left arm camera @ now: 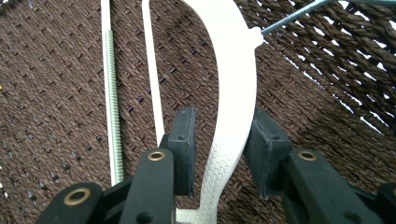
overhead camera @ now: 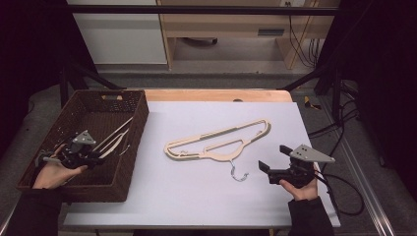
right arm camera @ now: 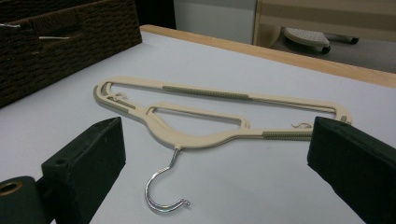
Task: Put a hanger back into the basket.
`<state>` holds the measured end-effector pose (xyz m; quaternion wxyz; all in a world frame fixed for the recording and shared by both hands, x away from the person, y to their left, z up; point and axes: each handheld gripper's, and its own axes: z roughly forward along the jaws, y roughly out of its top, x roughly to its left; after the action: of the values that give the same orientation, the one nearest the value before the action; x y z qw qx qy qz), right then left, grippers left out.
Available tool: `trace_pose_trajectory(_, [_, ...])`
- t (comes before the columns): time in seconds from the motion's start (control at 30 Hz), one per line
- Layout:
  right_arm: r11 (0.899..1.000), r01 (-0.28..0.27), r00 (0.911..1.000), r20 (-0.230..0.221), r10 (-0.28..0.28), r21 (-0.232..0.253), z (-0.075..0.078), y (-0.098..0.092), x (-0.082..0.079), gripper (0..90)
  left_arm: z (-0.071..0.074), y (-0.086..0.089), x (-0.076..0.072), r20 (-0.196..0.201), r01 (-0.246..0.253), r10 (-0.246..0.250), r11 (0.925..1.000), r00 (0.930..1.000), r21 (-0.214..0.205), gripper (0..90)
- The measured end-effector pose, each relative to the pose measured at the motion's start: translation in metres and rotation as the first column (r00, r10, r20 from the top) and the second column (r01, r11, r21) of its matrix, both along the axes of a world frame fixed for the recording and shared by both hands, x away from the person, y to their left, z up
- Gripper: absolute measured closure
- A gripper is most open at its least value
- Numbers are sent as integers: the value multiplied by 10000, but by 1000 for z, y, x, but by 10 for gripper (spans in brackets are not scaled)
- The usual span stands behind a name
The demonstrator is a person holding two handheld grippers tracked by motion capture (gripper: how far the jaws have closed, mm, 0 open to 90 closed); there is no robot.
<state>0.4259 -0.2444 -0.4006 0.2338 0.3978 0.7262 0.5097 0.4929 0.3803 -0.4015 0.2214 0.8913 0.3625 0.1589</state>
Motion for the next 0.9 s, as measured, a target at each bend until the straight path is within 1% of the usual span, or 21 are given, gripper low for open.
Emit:
trace_pose_trajectory(0.07, [10000,-5,10000,16,5,-5,0,0,0,46,0,0,0,25,-21,22,10000,10000,-64,623])
trace_pose_trajectory(0.1, [10000,-3,10000,8,3,-7,0,0,0,46,1,0,0,124,-39,40,10000,9999,-81,603])
trace_pose_trajectory(0.17, [10000,1,10000,12,-1,19,0,0,0,46,3,1,0,171,-112,115,9998,9998,-170,563])
trace_pose_trajectory(0.2, [10000,-22,10000,15,22,27,0,0,0,46,4,2,-1,310,-150,158,9996,9994,-258,552])
trace_pose_trajectory(0.23, [10000,-7,10000,16,7,7,1,0,0,46,6,2,-1,365,-159,170,9994,9992,-302,529])
trace_pose_trajectory(0.3, [10000,-32,10000,34,32,0,1,-1,0,46,11,2,-2,662,-182,212,9988,9976,-463,488])
trace_pose_trajectory(0.37, [10000,5,10000,55,-5,14,1,0,0,46,18,3,-4,882,-261,322,9972,9956,-697,420])
trace_pose_trajectory(0.47, [10000,-13,10000,63,13,50,2,0,-1,45,30,4,-8,1431,-418,586,9922,9880,-1172,338])
trace_pose_trajectory(0.57, [10000,7,10000,91,-7,39,3,0,-2,46,41,0,-15,2126,-498,846,9852,9735,-1638,263])
trace_pose_trajectory(0.6, [10000,57,9999,90,-58,58,4,1,-2,46,46,-2,-18,2401,-368,820,9816,9673,-1873,248])
trace_pose_trajectory(0.63, [9999,65,10000,75,-65,78,4,1,-2,47,49,-3,-20,2538,-314,840,9784,9636,-2045,224])
trace_pose_trajectory(0.67, [9999,64,9999,84,-64,79,5,2,-2,47,53,-6,-23,2764,-267,898,9742,9568,-2243,207])
trace_pose_trajectory(0.7, [9999,62,10000,50,-63,91,5,2,-2,48,57,-9,-26,2975,-186,878,9735,9507,-2280,183])
trace_pose_trajectory(0.73, [10000,40,10000,46,-41,76,5,3,-2,49,61,-14,-30,3220,-231,1068,9672,9407,-2531,164])
trace_pose_trajectory(0.77, [10000,52,10000,5,-52,73,5,5,-2,50,64,-17,-32,3371,-235,1136,9653,9346,-2602,137])
trace_pose_trajectory(0.8, [10000,42,10000,-27,-42,8,5,5,-2,51,68,-21,-35,3544,-182,1130,9654,9283,-2601,124])
trace_pose_trajectory(0.83, [10000,72,10000,-60,-72,18,5,7,-1,51,71,-26,-38,3686,-92,1150,9609,9224,-2768,114])
trace_pose_trajectory(0.87, [10000,63,9999,-85,-62,62,5,8,-1,53,75,-32,-42,3839,17,1216,9521,9153,-3058,102])
trace_pose_trajectory(0.9, [10000,89,9999,-128,-89,12,5,10,-1,53,78,-37,-44,3935,47,1263,9489,9106,-3155,101])
